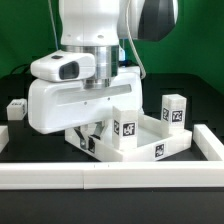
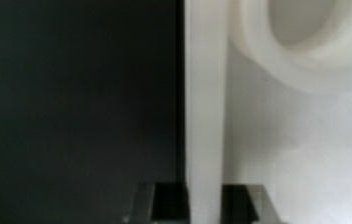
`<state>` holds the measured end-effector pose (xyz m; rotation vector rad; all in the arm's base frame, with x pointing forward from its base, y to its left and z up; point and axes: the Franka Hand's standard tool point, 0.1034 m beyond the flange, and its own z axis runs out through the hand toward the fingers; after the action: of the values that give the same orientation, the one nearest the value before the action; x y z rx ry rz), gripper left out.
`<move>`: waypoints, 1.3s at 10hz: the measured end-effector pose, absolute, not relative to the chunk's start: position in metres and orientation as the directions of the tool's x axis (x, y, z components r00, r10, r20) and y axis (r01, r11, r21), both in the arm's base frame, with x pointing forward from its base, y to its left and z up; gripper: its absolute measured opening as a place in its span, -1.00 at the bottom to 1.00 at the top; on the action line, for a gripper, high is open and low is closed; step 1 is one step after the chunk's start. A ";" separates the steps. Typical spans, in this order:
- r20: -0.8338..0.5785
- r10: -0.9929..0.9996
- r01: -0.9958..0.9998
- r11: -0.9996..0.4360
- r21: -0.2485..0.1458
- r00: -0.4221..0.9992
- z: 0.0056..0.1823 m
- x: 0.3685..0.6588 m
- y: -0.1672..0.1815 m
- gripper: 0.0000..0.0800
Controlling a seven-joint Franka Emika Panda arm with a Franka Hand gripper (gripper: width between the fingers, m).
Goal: Assemble square table
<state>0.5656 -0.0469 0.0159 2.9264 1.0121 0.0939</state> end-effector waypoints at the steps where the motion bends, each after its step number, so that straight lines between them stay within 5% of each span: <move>1: 0.040 0.644 0.641 -0.765 0.063 0.764 0.016 0.565 -0.051 -0.86; 5: 0.001 0.827 0.824 -0.561 0.080 0.562 0.017 0.567 -0.055 -0.85; 9: -0.033 0.958 0.951 -0.279 0.133 0.285 0.019 0.590 -0.010 -0.84; 13: -0.074 0.992 0.988 -0.097 0.118 0.107 0.018 0.589 -0.017 -0.84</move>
Offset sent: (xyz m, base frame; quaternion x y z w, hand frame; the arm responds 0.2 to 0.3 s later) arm 0.0000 0.0000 0.0000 0.0000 0.0000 -0.1938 0.9810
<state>0.5893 -0.0166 0.0180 2.2302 2.0123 0.0357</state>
